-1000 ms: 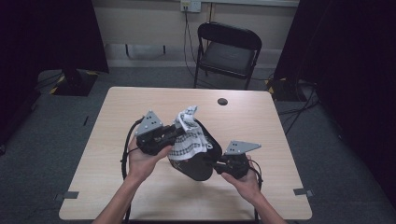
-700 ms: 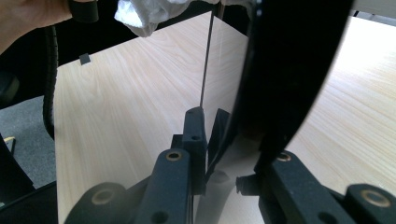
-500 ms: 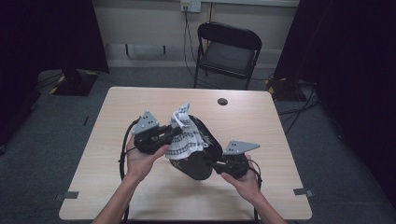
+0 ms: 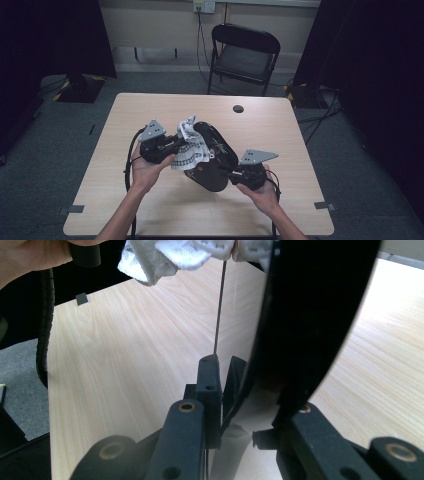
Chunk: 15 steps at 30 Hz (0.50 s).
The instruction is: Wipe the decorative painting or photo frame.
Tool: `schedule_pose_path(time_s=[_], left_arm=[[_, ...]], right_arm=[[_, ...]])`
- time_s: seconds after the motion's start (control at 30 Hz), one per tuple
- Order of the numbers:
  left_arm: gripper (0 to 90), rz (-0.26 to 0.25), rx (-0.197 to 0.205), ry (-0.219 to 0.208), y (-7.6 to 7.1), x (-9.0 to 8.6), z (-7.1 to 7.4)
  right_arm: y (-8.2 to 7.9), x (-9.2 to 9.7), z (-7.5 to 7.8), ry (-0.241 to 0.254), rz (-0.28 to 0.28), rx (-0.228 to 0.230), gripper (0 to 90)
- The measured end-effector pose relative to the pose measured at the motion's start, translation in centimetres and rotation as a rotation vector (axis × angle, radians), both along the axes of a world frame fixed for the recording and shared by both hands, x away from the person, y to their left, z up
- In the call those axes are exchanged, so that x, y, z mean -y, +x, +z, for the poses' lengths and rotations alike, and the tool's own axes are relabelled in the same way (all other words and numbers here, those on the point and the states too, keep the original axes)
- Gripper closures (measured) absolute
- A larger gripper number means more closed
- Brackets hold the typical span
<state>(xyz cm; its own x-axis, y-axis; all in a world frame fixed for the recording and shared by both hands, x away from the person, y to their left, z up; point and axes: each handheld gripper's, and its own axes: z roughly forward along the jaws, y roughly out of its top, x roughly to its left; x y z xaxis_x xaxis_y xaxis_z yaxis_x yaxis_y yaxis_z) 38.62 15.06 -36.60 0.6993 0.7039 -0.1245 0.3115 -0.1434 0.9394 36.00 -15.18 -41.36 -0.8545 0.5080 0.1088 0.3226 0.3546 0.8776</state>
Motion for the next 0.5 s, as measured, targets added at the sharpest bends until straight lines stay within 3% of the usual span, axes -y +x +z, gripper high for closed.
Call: schedule_pose_path(time_s=[0.13,0.23,0.33,0.4,0.5], left_arm=[[77.8,-0.002,0.003,-0.007,-0.1,0.1,0.1],[77.7,0.002,0.001,-0.007,0.0,0.0,0.1],[77.5,0.012,0.000,0.009,0.1,-0.2,0.0],[77.1,0.030,-0.004,0.023,0.2,-0.4,-0.2],[76.8,0.031,-0.019,0.019,0.3,-0.4,-0.4]], right_arm=[[0.0,0.0,0.1,-0.003,-0.001,0.006,76.8],[-0.3,0.3,0.8,0.016,-0.009,0.022,69.2],[-0.5,0.8,1.8,0.044,-0.018,0.041,69.5],[-0.6,1.1,2.5,0.067,-0.022,0.043,74.6],[-0.6,1.1,2.7,0.088,-0.029,0.047,76.6]])
